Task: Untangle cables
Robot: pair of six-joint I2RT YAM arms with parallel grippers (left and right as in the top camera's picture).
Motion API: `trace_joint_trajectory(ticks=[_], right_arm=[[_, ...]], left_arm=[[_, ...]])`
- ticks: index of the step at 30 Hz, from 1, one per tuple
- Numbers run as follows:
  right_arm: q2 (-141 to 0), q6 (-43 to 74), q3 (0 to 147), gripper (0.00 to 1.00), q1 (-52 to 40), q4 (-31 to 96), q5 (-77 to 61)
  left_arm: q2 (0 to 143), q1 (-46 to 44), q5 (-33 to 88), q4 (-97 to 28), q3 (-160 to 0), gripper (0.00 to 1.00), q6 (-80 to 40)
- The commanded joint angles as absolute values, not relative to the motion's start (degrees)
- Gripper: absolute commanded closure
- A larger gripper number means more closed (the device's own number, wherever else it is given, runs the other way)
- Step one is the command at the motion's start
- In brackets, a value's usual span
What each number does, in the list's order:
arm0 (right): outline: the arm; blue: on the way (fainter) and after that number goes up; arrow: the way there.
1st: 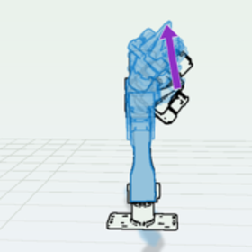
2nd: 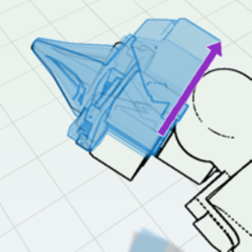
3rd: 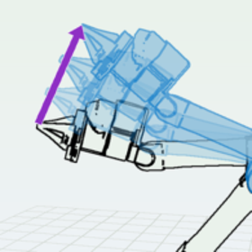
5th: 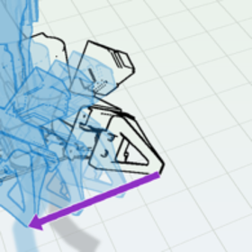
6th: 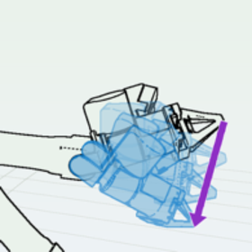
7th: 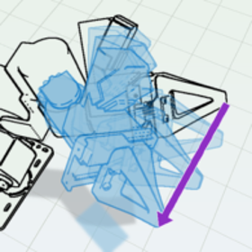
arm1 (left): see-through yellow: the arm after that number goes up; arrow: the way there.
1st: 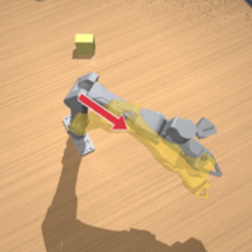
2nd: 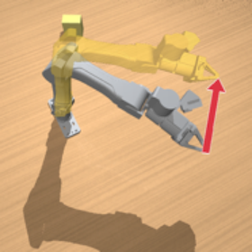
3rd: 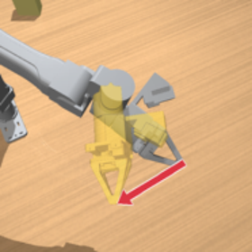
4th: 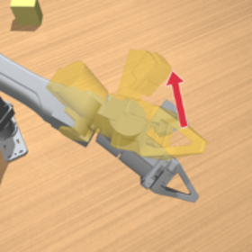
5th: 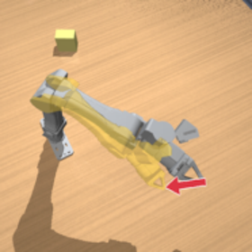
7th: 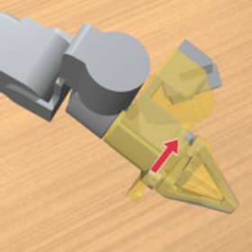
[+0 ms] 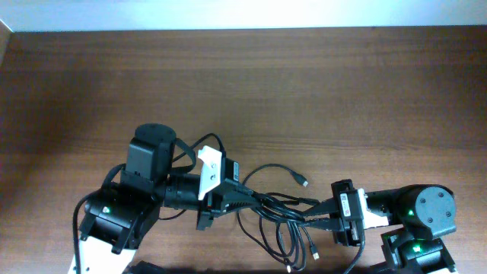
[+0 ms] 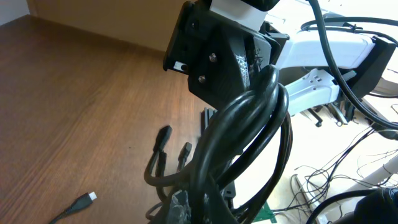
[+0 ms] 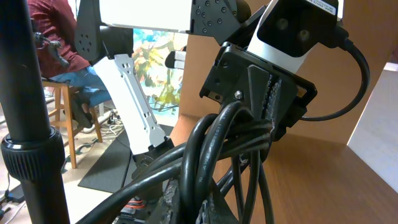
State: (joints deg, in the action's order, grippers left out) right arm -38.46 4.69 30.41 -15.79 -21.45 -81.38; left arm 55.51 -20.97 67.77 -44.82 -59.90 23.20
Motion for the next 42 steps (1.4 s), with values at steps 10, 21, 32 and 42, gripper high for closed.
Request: trace_joint_trajectory(ticks=[10, 21, 32, 42], right_arm=[[-38.0, 4.9, 31.1, 0.96, -16.1, -21.6, -81.9], [-38.5, 4.9, 31.1, 0.96, -16.1, -21.3, -81.9], [-43.9, 4.9, 31.1, 0.96, -16.1, -21.3, -81.9], [-45.4, 4.9, 31.1, 0.96, -16.1, -21.3, -81.9]], left_arm=[[55.7, -20.8, 57.4, -44.3, -60.8, 1.00, 20.8], [55.7, -20.8, 37.1, -43.1, -60.8, 1.00, 5.1], [55.7, -20.8, 24.6, -42.4, -60.8, 1.00, -9.5], [55.7, -20.8, 19.6, -42.1, -60.8, 1.00, -18.0]])
